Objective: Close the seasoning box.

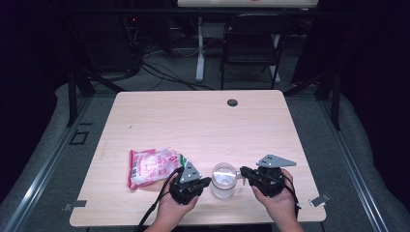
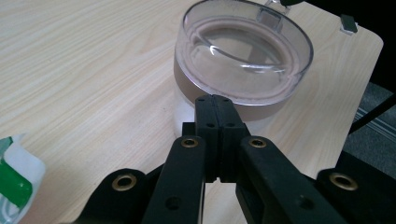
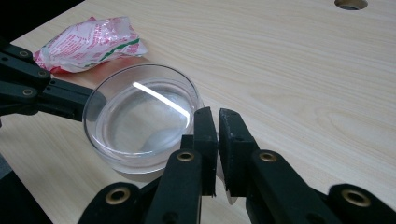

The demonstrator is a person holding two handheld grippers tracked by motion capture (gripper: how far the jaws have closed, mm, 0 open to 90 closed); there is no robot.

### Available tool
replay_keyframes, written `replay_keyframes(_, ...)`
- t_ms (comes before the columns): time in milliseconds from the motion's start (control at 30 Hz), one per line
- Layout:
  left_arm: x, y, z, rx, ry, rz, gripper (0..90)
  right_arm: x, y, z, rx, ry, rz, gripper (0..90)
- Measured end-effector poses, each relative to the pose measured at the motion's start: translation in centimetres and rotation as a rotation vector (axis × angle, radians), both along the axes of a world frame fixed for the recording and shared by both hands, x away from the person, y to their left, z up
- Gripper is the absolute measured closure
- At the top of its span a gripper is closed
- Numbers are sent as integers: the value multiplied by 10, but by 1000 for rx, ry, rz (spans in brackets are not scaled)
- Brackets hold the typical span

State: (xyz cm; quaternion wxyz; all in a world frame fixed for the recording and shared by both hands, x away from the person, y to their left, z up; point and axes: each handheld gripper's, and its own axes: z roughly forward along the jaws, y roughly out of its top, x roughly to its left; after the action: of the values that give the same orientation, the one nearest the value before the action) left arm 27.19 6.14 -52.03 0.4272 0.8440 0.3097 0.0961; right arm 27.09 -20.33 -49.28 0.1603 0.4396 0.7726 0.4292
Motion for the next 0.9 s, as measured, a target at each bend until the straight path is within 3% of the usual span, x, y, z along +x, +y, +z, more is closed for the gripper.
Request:
replay_keyframes(267,0,0,-3,-10,9,5,900,-1,0,-1,9,-6,-3,862)
replay_keyframes(900,0,-3,11,-37,-6,-16,900,-2,-1,-2,-7,-9,-5,862)
